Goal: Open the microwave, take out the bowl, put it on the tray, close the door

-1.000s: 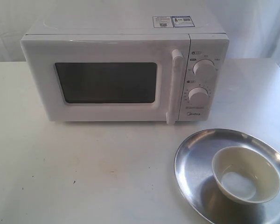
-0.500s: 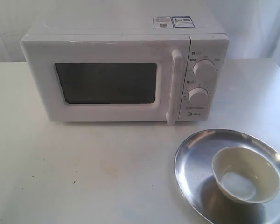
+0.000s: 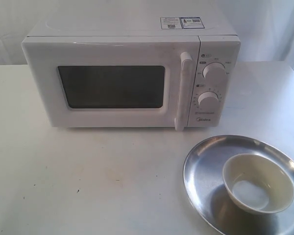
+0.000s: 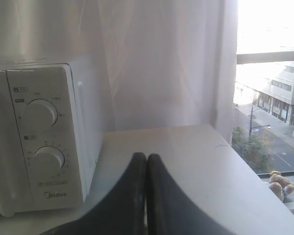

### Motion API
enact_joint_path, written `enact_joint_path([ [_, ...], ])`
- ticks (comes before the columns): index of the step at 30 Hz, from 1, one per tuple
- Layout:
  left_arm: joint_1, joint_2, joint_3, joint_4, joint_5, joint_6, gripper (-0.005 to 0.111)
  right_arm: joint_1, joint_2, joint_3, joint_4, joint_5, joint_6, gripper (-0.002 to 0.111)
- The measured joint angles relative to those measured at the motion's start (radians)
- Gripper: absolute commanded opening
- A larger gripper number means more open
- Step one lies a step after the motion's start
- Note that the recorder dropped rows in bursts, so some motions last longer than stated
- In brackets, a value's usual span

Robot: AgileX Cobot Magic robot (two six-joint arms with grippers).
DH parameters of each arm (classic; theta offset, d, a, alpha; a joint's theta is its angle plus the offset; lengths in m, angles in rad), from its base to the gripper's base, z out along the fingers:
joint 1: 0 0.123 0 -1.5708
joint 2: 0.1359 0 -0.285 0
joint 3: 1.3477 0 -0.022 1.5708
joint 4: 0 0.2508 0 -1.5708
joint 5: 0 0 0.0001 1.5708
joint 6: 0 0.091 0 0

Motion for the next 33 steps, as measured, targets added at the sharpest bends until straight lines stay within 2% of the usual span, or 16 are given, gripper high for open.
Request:
enact_joint_path([
  [4, 0.0, 0.0, 0.0, 0.0, 0.0, 0.0, 0.0, 0.0, 0.0, 0.0, 0.041, 0.033, -0.045, 0.0],
  [6, 0.0, 0.0, 0.0, 0.0, 0.0, 0.0, 0.0, 0.0, 0.0, 0.0, 0.191, 0.051, -0.194, 0.0],
  [12, 0.0, 0.0, 0.0, 0.0, 0.0, 0.0, 0.0, 0.0, 0.0, 0.0, 1.04, 0.144, -1.101, 0.0],
  [15, 0.0, 0.0, 0.0, 0.0, 0.0, 0.0, 0.0, 0.0, 0.0, 0.0, 1.264, 0.181, -1.339, 0.0],
  [33, 0.0, 0.0, 0.0, 0.0, 0.0, 0.0, 0.0, 0.0, 0.0, 0.0, 1.596, 0.182, -1.653, 0.0],
])
